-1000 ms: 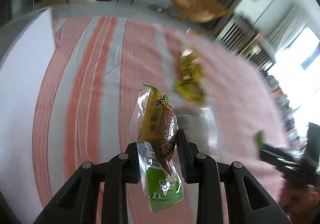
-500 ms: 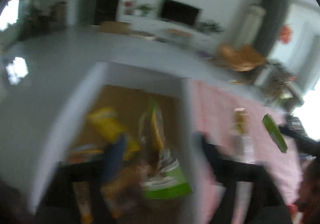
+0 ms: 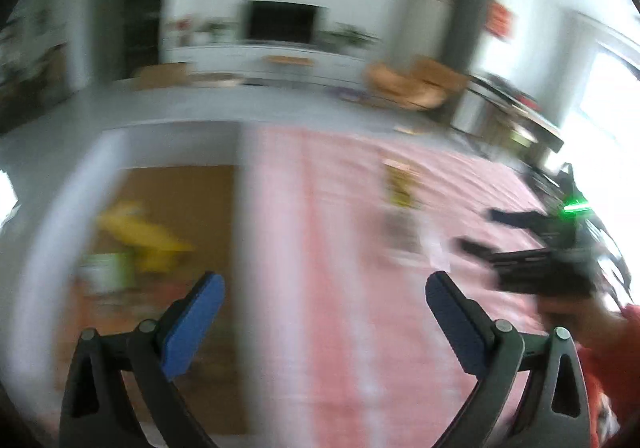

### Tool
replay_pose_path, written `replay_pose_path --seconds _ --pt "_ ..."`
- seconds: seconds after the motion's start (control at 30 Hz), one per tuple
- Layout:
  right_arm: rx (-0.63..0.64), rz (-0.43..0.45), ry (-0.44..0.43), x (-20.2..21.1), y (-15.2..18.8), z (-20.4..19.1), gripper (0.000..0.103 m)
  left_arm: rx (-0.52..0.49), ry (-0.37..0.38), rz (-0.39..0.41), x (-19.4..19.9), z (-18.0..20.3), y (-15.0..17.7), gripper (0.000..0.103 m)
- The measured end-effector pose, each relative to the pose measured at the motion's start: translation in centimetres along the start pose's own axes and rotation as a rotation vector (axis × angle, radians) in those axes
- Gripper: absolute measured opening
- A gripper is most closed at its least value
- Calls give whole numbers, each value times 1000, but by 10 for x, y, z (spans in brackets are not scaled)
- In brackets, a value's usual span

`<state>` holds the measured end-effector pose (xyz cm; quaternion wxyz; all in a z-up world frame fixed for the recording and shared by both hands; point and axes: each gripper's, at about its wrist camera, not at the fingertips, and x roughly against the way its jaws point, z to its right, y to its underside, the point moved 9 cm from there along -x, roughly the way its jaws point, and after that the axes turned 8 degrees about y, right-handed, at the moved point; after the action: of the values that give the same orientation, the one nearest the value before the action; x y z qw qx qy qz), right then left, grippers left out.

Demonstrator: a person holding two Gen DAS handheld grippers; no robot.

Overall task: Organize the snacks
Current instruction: 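Bring both tools back over the table, then lower the left tool over the clear bag of bread slices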

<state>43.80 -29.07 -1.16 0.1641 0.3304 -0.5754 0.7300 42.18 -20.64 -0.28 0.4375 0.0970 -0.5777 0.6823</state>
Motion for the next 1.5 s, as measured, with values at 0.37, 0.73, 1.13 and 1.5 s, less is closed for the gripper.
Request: replay_pose_path --seconds 0.37,0.73,1.13,1.5 --pt "-378 -144 359 -13 191 206 89 -63 20 -204 -208 102 76 103" --pt "-415 -230 373 -37 213 224 93 -133 -129 -220 -266 96 70 103" --pt "-423 -231 372 -37 219 226 94 -133 -129 -218 -261 97 68 103" --pt "-423 -230 370 -38 219 226 95 -186 -88 -305 -254 98 76 103"
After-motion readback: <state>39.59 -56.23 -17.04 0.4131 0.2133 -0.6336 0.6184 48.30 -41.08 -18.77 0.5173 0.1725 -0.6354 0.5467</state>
